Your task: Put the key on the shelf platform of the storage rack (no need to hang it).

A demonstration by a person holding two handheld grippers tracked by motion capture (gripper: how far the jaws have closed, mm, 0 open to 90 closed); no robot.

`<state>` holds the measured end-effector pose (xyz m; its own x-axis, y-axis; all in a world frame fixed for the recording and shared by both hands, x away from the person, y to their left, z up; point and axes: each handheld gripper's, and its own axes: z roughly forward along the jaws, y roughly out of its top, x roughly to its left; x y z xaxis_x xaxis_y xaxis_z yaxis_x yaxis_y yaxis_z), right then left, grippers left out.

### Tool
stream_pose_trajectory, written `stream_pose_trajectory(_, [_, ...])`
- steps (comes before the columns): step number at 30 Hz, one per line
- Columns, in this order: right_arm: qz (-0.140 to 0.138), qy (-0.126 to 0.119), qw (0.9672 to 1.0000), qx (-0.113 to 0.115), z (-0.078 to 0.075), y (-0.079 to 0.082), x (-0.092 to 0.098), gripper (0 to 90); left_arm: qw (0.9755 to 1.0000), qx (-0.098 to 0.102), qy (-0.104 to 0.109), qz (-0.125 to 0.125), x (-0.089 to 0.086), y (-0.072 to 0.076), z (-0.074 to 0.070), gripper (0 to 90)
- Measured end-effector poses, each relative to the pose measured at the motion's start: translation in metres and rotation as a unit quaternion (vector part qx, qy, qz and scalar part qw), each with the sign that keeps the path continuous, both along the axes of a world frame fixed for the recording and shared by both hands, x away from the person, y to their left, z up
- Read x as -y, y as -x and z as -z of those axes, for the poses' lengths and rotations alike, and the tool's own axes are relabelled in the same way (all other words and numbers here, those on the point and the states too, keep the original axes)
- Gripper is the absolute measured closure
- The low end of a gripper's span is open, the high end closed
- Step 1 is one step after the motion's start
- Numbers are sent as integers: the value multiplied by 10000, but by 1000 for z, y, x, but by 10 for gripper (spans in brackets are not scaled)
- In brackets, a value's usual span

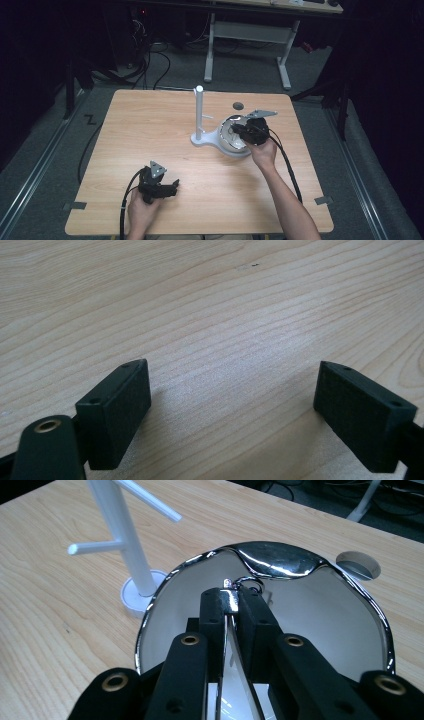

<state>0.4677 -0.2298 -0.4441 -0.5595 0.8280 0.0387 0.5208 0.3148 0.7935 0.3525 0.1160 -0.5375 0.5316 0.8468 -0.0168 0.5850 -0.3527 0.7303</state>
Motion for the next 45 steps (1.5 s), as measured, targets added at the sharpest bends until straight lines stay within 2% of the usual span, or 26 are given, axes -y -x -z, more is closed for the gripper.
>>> stream_pose_trajectory(10, [262, 126, 9995, -115, 11, -9, 4, 819, 10000, -1, 0, 0, 0, 0, 0, 155])
stream_pose_trajectory(16, [336, 61, 9993, -182, 12, -11, 8, 813, 10000, 0, 0, 0, 0, 0, 0, 155])
stream_pose_trajectory(20, [421, 53, 9989, -182, 11, -11, 10, 738, 10000, -5, -3, 5, 0, 0, 0, 155])
stream_pose_trajectory(27, [505, -60, 9986, -168, 10, -6, 18, 673, 10000, -4, -6, 5, 0, 0, 0, 155])
stream_pose_trajectory(30, [544, 14, 9984, -182, 8, -3, 20, 645, 10000, -2, -5, 5, 0, 0, 0, 155])
stream_pose_trajectory(36, [612, -112, 9980, -109, -2, 4, 31, 578, 10000, -1, -4, 6, 0, 0, 0, 155])
stream_pose_trajectory(45, [746, -186, 9970, -69, -11, 11, 45, 531, 10000, -1, -5, 7, 0, 0, 0, 155])
